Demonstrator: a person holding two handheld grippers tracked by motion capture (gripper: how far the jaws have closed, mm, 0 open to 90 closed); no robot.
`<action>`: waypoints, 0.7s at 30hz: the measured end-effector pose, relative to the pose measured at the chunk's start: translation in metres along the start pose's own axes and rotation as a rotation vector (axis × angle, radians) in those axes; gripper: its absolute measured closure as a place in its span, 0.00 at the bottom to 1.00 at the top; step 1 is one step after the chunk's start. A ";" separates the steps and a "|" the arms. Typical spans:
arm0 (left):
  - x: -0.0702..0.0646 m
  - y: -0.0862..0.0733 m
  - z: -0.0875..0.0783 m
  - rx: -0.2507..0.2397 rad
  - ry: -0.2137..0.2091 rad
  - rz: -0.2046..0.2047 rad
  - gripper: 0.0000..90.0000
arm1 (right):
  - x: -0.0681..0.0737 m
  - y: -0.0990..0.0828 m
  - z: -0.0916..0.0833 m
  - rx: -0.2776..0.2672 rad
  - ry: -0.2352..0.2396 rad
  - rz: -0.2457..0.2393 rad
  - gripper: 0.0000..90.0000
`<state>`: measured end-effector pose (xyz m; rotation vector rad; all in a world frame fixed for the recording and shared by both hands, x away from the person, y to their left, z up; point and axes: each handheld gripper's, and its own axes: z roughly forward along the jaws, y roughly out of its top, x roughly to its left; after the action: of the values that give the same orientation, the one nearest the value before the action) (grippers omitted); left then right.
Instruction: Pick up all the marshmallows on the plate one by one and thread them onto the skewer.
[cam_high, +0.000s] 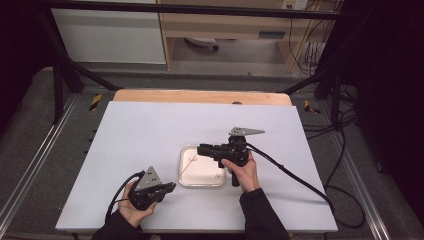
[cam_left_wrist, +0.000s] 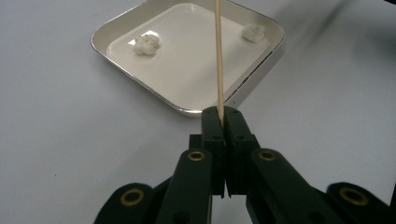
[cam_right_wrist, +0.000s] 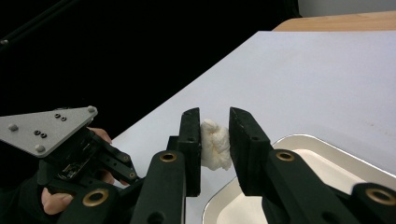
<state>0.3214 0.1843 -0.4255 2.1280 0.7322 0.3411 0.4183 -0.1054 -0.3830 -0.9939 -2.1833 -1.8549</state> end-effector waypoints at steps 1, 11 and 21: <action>0.000 0.000 0.000 0.000 0.000 0.000 0.99 | 0.000 0.000 0.000 -0.001 -0.001 -0.002 0.84; 0.000 0.000 0.000 -0.003 0.004 0.004 0.99 | 0.001 0.001 -0.002 0.003 0.012 -0.008 0.85; -0.001 -0.001 0.002 0.002 0.006 -0.004 0.99 | 0.003 -0.004 0.001 0.001 0.038 0.004 0.86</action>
<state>0.3208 0.1829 -0.4273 2.1280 0.7398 0.3446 0.4144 -0.1033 -0.3850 -0.9539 -2.1584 -1.8553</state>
